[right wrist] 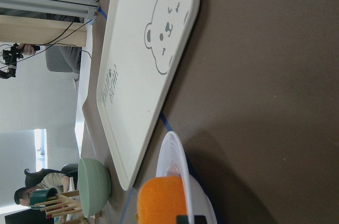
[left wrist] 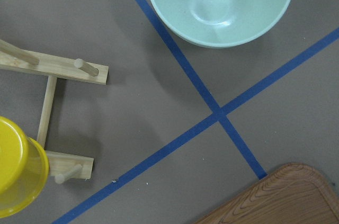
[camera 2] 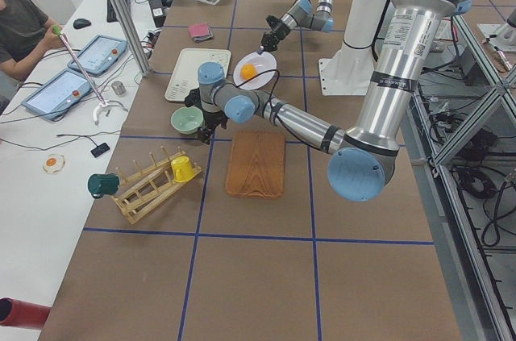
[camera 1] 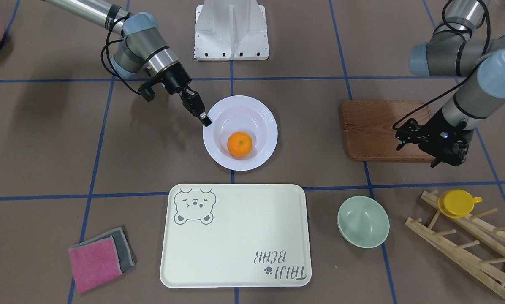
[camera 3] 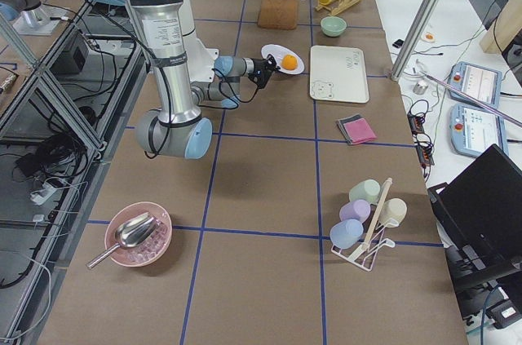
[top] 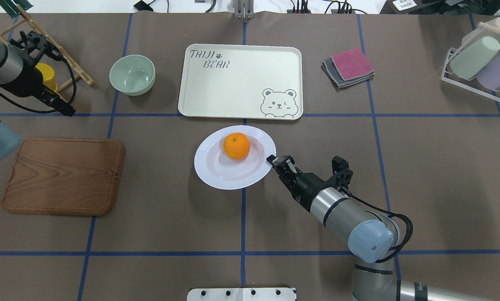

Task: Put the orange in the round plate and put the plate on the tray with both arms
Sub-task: 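Push the plate with the right gripper farther away onto the bear tray, then open the right gripper and lift it away from the plate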

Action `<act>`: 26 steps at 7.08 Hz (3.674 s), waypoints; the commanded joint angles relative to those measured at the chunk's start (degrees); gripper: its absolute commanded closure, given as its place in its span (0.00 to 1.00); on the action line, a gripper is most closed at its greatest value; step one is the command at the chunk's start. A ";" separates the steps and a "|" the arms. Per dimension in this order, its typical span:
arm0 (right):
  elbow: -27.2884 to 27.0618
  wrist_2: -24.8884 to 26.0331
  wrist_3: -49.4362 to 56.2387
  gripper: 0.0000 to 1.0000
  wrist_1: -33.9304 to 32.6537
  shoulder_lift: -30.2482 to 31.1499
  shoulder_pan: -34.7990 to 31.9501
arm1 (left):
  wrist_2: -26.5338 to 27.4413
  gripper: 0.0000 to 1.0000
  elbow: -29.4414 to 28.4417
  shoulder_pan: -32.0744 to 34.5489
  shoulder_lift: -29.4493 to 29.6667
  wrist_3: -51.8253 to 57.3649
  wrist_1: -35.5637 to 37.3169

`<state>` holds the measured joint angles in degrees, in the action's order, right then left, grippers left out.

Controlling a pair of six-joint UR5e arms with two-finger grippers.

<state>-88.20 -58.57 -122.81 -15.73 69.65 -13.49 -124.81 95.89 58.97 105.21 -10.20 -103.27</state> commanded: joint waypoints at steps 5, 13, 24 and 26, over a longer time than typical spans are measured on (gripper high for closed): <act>11.49 7.15 -1.38 1.00 -0.70 -10.63 -7.41 | 0.00 0.00 1.32 0.26 -0.26 0.00 0.09; 29.49 5.84 -10.61 1.00 -1.23 -21.83 -12.00 | 0.00 0.00 1.58 0.35 -0.44 0.00 0.09; -4.30 3.20 8.69 0.00 -2.90 1.58 -5.86 | 0.00 0.00 1.67 0.35 -0.53 -0.18 0.09; -6.20 1.72 22.63 0.00 -2.90 7.59 -4.35 | 0.00 0.00 1.67 0.53 -0.53 -0.18 0.18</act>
<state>-93.13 -55.85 -107.96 -18.63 73.64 -18.69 -124.80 97.56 59.42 104.67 -10.37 -103.13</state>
